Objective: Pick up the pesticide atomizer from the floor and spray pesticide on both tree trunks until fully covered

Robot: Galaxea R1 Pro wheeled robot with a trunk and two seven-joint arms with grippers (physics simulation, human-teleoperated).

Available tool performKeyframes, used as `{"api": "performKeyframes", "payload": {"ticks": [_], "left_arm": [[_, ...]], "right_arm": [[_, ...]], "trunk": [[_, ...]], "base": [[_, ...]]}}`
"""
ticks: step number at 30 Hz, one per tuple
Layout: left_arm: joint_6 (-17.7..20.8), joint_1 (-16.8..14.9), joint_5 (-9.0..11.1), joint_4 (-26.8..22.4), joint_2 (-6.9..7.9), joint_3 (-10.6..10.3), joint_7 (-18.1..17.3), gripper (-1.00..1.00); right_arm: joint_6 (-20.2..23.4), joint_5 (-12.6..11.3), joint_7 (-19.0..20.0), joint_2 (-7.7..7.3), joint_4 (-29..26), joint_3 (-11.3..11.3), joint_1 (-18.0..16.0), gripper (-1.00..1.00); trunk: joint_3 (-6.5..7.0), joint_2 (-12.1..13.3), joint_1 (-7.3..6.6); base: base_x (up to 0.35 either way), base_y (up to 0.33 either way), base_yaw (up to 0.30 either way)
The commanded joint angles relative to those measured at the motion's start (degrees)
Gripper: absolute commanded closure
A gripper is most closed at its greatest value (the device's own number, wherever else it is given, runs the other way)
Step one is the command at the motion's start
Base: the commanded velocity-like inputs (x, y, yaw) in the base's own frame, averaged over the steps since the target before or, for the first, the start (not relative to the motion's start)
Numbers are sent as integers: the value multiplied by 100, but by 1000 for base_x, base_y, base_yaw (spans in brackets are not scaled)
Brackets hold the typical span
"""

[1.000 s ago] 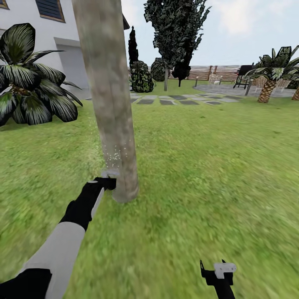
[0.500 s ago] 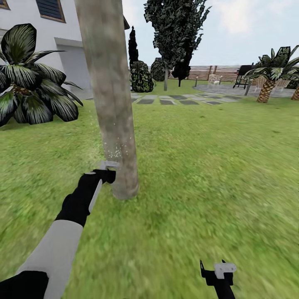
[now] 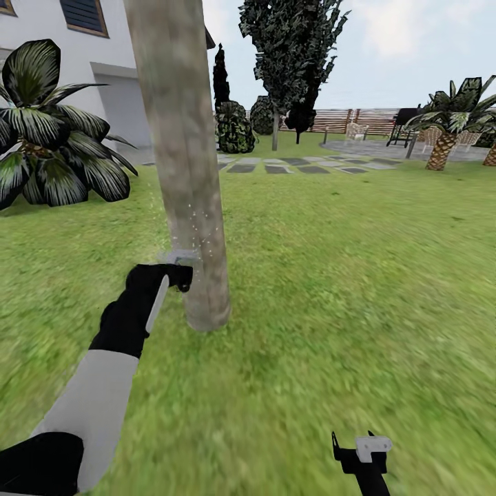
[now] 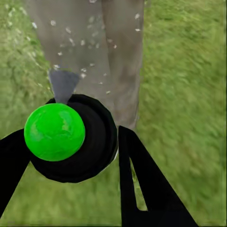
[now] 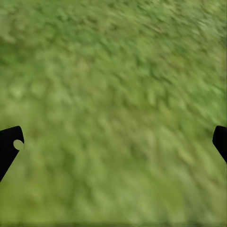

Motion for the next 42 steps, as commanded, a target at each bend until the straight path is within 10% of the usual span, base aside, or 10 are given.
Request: {"api": "performKeyframes", "payload": {"ticks": [1, 7, 13, 23, 24, 25, 28, 31, 34, 42], "left_arm": [[99, -24, -74, -105, -123, 0, -2, 100], [221, -112, -73, -215, -122, 42, -9, 100], [268, -109, -69, -268, 236, 404, -186, 100], [563, -271, -121, -403, 64, 495, -504, 100], [576, -271, -136, -399, 122, 512, -504, 100], [575, -254, -118, -327, 512, 534, -520, 100], [540, -197, -110, -307, 527, 456, -534, 100], [541, -169, -75, -157, 511, -294, -739, 100], [546, -173, -77, -119, 522, -484, -1028, 100], [491, -198, -140, 136, 1126, 68, -1118, 100]], "right_arm": [[-1, 0, 0, 0, -2, 0, 0, -100], [0, 0, 0, 0, 1, 0, 0, -100], [1, 0, 0, 0, 2, 0, 0, -100], [-1, 0, 0, 0, -1, 0, 0, -100], [-1, 0, 0, 0, -2, 0, 0, -100], [-1, 0, 0, 0, 1, 0, 0, -100], [-1, 0, 0, 0, 2, 0, 0, -100], [0, 0, 0, 0, 3, 0, 0, -100], [-1, 0, 0, 0, 3, 0, 0, -100], [-1, 4, 0, 2, 2, 0, 0, -100]], "trunk": [[0, 0, 0], [0, 0, 0], [0, 0, 0], [0, 0, 0], [0, 0, 0], [0, 0, 0], [0, 0, 0], [0, 0, 0], [0, 0, 0], [0, 0, 0]], "base": [[0, 0, 0], [0, 0, 0], [0, 0, 0], [0, 0, 0], [0, 0, 0], [0, 0, 0], [0, 0, 0], [0, 0, 0], [0, 0, 0], [0, 0, 0]]}}
